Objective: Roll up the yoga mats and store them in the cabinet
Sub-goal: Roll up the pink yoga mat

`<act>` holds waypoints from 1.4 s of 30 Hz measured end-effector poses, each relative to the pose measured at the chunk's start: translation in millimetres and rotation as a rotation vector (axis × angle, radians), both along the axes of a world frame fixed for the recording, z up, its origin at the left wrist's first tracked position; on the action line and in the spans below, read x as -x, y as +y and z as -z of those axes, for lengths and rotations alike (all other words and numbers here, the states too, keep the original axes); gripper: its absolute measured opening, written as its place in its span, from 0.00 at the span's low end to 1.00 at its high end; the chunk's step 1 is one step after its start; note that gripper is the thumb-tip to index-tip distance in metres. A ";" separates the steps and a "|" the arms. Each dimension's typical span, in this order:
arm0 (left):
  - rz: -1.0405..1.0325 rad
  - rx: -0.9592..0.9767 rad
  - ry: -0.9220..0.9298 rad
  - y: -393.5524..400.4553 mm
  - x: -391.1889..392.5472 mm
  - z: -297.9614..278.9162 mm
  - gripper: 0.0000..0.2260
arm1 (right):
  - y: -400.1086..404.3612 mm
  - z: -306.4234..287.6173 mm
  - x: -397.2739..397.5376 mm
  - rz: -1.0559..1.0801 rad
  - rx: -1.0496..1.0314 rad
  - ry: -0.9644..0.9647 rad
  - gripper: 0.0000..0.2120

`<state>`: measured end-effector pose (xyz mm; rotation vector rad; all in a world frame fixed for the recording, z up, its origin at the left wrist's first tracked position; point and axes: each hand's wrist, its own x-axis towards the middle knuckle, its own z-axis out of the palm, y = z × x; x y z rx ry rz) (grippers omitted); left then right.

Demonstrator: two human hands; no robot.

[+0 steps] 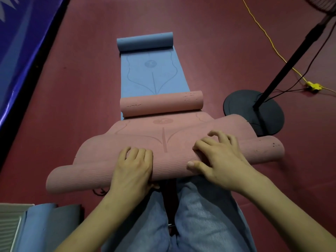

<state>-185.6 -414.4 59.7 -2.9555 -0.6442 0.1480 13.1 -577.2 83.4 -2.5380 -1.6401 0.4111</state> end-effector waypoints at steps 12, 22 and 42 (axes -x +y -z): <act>0.209 0.048 0.041 26.0 -7.5 -27.2 0.31 | -11.8 -6.0 7.9 -0.079 -0.026 0.014 0.34; 0.259 0.122 0.115 8.2 8.5 -16.4 0.26 | -38.1 8.7 34.8 -0.099 0.018 -0.070 0.35; -0.085 0.105 -0.278 -10.9 15.5 6.2 0.28 | 28.4 -3.5 -9.2 -0.206 0.354 0.053 0.36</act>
